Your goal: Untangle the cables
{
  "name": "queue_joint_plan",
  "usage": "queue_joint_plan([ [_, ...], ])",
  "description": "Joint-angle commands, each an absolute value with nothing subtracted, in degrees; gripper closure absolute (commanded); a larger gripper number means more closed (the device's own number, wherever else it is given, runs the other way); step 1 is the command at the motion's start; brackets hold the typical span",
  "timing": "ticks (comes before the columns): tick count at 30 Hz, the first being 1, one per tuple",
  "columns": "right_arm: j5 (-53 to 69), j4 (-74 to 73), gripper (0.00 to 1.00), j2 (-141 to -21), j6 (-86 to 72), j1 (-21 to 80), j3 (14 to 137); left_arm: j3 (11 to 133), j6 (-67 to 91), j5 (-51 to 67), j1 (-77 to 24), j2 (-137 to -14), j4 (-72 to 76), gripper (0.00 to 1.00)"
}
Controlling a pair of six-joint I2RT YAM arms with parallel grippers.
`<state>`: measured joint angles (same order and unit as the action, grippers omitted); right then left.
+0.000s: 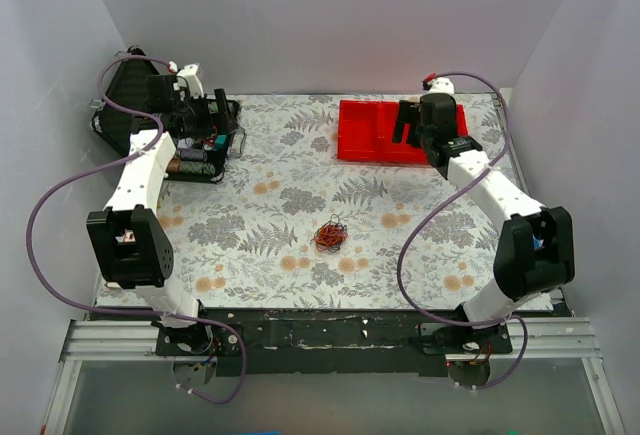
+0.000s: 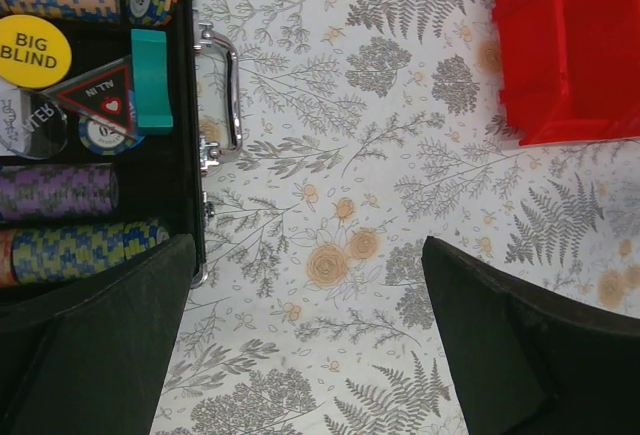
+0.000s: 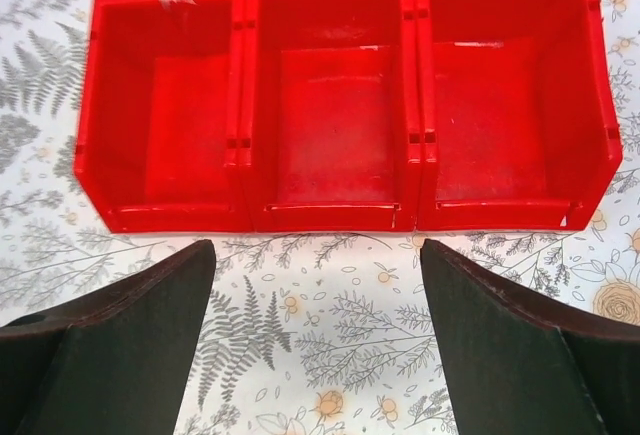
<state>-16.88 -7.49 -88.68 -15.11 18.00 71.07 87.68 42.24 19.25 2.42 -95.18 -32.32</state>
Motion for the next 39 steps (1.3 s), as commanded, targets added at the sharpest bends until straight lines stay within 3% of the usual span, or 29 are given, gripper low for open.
queue_joint_plan([
  [1, -19.68, -4.22, 0.08, -93.33, -15.73, 17.93, 73.65, 88.42, 44.38, 24.35, 1.67, -95.62, -30.59, 0.02],
  [7, -20.65, -1.41, 0.11, -99.92, -16.17, 17.93, 77.42, 89.21, 44.47, 21.62, -3.25, -98.52, -32.87, 0.02],
  [22, -17.76, -0.53, 0.16, -113.99, -16.34, 17.84, 87.44, 85.96, 42.1, 23.99, -3.6, -98.44, -35.77, 0.02],
  [32, -14.95, 5.09, 0.17, -110.83, -20.3, 18.81, 83.32, 84.02, 41.13, 25.49, -3.69, -98.52, -36.04, 0.02],
  [39, -14.59, 0.8, 0.17, -117.85, -19.77, 20.56, 91.83, 83.93, 40.87, 25.05, -3.69, -98.18, -36.04, 0.02],
])
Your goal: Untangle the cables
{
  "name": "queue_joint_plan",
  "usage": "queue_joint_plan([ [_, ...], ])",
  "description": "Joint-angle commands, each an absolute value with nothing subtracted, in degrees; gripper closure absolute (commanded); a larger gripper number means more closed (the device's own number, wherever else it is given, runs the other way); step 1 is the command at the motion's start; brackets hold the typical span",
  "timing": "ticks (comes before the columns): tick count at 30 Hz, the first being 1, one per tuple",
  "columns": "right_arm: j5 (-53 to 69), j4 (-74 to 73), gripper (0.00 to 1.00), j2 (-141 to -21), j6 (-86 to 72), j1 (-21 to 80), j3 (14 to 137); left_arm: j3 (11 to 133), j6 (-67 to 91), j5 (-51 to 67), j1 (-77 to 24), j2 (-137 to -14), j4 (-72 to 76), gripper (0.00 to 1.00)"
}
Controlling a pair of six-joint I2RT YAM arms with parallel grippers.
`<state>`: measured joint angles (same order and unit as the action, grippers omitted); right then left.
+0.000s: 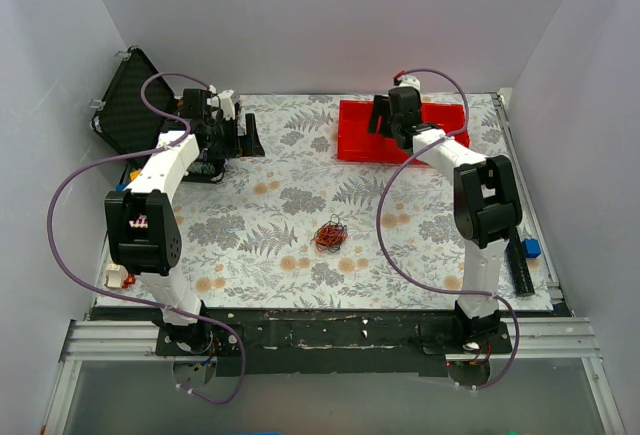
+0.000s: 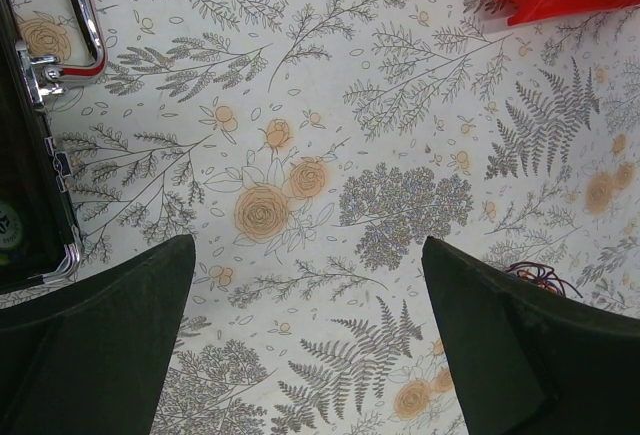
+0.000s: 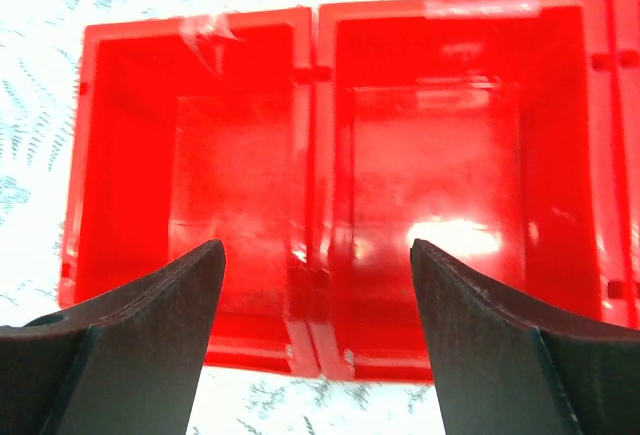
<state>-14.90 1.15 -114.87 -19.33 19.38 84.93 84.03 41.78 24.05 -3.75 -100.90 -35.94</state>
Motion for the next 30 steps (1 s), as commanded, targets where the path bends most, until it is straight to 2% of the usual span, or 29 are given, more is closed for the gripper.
queue_joint_plan([
  [1, -15.37, 0.1, 0.19, -119.17, -19.69, 20.74, 93.06, 83.94, 40.96, 25.05, -3.69, -98.09, -36.12, 0.02],
  [2, -16.08, -2.17, 0.23, -120.22, -19.77, 20.83, 94.38, 83.94, 41.13, 25.14, -3.69, -97.91, -36.12, 0.02],
  [4, -19.4, -4.73, 0.35, -121.64, -20.73, 21.27, 95.88, 83.85, 41.57, 25.4, -3.69, -97.56, -36.3, 0.02],
  [6, -22.49, -5.1, 0.42, -121.82, -21.27, 21.79, 95.01, 83.94, 41.66, 25.84, -3.69, -97.12, -36.65, 0.02],
  [13, -25.58, -4.48, 0.53, -120.76, -22.06, 24.52, 89.13, 84.38, 41.31, 25.93, -3.69, -95.8, -36.83, 0.02],
  [19, -27.59, -10.44, 0.81, -119.88, -23.01, 29.17, 89.38, 82.54, 41.57, 27.59, -3.69, -93.96, -36.57, 0.02],
  [21, -29.17, -10.99, 0.86, -118.05, -23.47, 31.45, 87.29, 81.04, 41.57, 28.04, -3.69, -92.64, -35.78, 0.02],
  [26, -27.96, -6.24, 0.89, -112.6, -23.91, 35.94, 77.18, 79.63, 40.96, 27.33, -3.69, -90.62, -35.42, 0.02],
  [30, -26.19, -9.49, 0.89, -110.75, -28.2, 39.01, 74.71, 77.61, 40.7, 27.6, -3.69, -88.25, -34.98, 0.02],
])
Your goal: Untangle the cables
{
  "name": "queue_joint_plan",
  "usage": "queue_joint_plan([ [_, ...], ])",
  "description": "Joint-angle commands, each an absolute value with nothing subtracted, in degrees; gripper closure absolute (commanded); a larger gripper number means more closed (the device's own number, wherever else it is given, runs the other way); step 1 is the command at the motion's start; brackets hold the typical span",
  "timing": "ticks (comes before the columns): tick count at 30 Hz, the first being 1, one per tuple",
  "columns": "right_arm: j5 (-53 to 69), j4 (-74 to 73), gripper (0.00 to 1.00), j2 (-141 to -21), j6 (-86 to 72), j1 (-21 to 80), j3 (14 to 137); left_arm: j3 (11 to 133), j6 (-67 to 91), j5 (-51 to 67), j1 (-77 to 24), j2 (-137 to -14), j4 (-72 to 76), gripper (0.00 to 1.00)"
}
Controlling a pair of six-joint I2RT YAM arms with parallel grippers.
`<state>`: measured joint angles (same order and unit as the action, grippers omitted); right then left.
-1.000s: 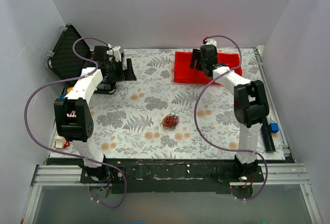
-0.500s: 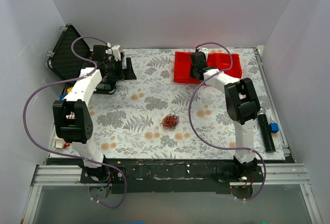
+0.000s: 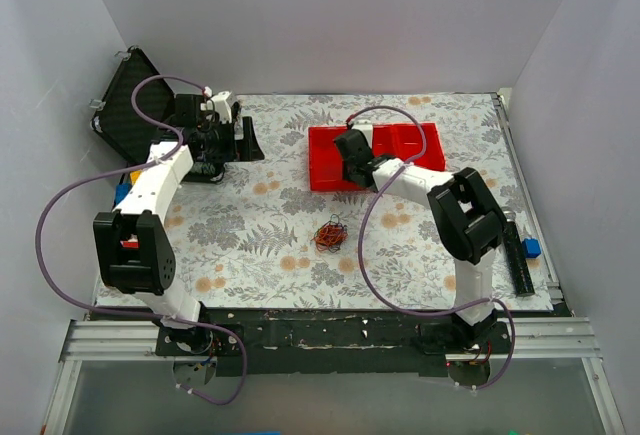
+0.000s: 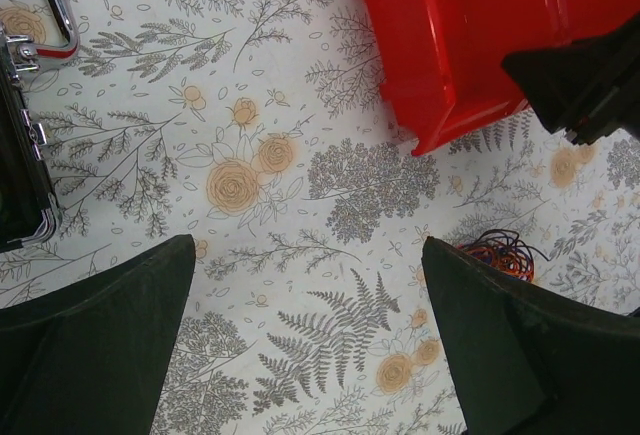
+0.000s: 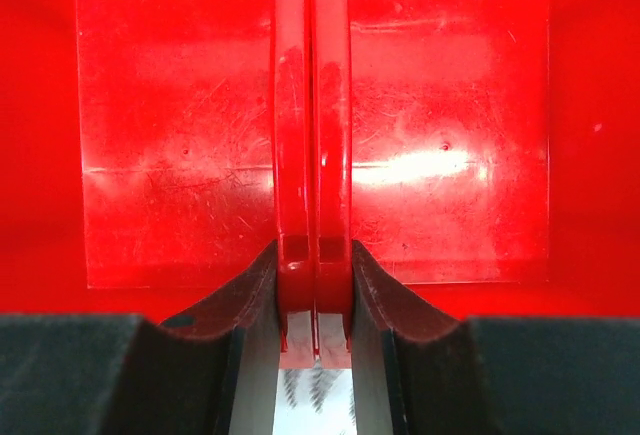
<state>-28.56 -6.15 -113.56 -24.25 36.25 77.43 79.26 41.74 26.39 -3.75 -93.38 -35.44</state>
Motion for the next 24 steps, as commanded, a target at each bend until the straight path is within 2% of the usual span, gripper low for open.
queue_joint_plan([
  [1, -25.76, -8.97, 0.89, -110.22, -28.47, 40.5, 73.75, 76.65, 40.43, 27.86, -3.69, -87.46, -34.55, 0.02],
  [8, -24.97, -14.93, 0.96, -111.79, -36.72, 47.19, 77.86, 70.93, 37.97, 27.95, -3.78, -83.15, -33.75, 0.02],
  [11, -22.86, -14.25, 0.95, -111.01, -39.28, 47.9, 79.02, 69.18, 37.36, 27.86, -3.78, -82.35, -33.66, 0.02],
  [13, -21.54, -11.09, 0.91, -109.61, -39.81, 48.6, 78.05, 67.86, 37.27, 27.69, -3.95, -81.92, -33.31, 0.02],
  [15, -21.01, -8.97, 0.85, -108.81, -40.51, 49.3, 77.43, 66.45, 36.92, 27.25, -4.13, -81.65, -32.52, 0.02],
  [17, -20.57, -8.27, 0.74, -109.25, -40.61, 49.92, 77.87, 65.05, 36.83, 26.81, -4.39, -81.56, -31.65, 0.02],
  [19, -21.35, -9.22, 0.48, -110.21, -40.26, 50.36, 79.79, 63.55, 36.65, 26.46, -4.74, -81.39, -30.68, 0.02],
  [22, -18.99, -8.88, 0.39, -111.09, -38.51, 50.27, 81.65, 62.14, 35.95, 26.89, -5.62, -81.74, -29.71, 0.02],
  [24, -17.67, -6.87, 0.37, -109.43, -35.78, 50.27, 80.95, 62.31, 35.86, 27.24, -6.5, -82.09, -29.62, 0.02],
])
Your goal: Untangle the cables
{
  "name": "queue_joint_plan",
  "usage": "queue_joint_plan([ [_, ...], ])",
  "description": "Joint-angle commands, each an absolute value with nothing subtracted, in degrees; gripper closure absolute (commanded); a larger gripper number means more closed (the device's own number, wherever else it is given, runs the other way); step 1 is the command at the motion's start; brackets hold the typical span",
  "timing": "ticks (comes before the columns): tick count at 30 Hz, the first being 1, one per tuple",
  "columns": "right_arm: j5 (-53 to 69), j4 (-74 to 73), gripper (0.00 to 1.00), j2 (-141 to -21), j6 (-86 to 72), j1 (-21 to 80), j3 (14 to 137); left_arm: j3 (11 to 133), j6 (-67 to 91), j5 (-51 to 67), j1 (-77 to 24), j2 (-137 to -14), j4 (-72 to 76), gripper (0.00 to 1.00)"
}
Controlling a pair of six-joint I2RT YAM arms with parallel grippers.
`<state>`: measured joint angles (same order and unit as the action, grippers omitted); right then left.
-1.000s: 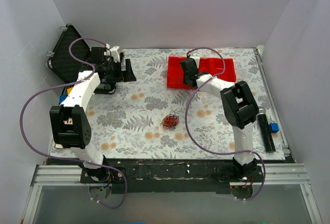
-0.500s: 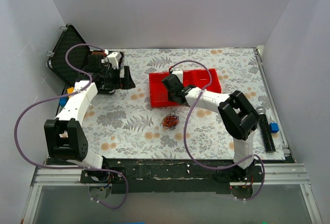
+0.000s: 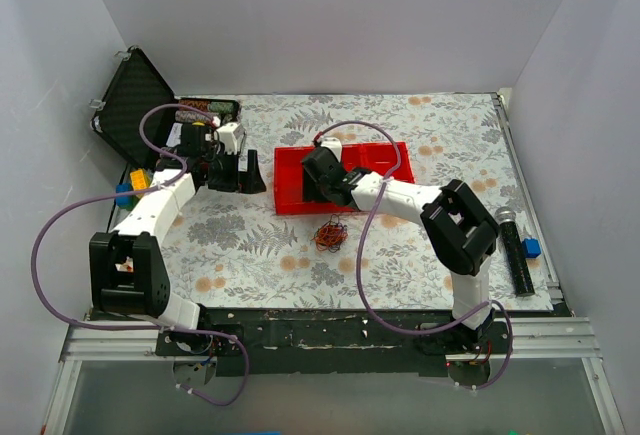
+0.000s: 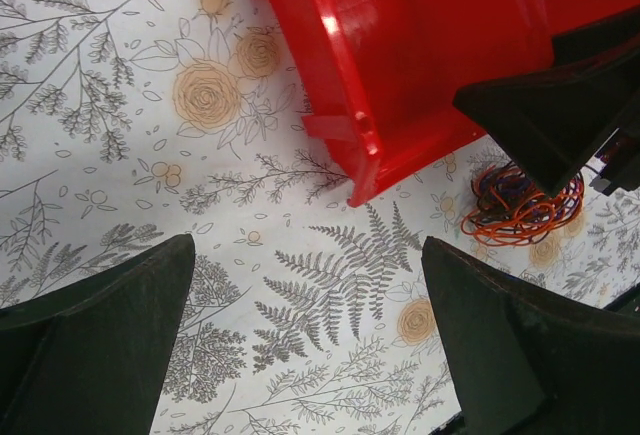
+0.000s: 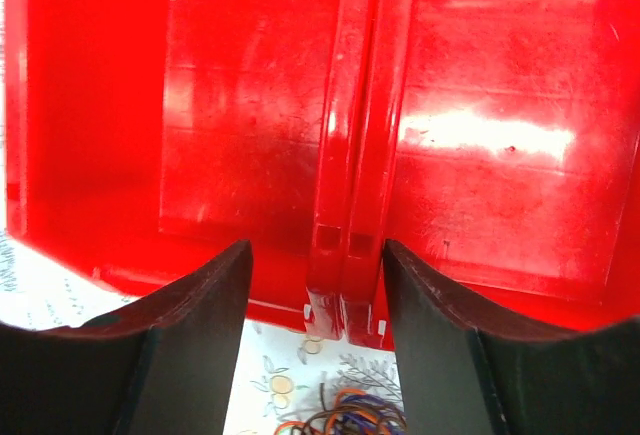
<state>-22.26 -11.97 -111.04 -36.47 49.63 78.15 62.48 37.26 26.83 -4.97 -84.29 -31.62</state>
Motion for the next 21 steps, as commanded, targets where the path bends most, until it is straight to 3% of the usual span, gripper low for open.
queue_joint_plan([
  [1, -17.58, -5.72, 0.35, -107.86, -34.9, 50.19, 79.38, 62.58, 35.95, 27.07, -7.11, -82.26, -29.53, 0.02],
  [13, -14.25, 4.21, 0.33, -82.27, -27.42, 50.27, 52.05, 63.19, 38.32, 23.46, -12.04, -83.67, -24.87, 0.02],
  [21, -8.62, 1.93, 0.41, -90.34, -25.49, 50.27, 52.64, 63.9, 37.8, 24.17, -14.68, -80.95, -29.35, 0.02],
])
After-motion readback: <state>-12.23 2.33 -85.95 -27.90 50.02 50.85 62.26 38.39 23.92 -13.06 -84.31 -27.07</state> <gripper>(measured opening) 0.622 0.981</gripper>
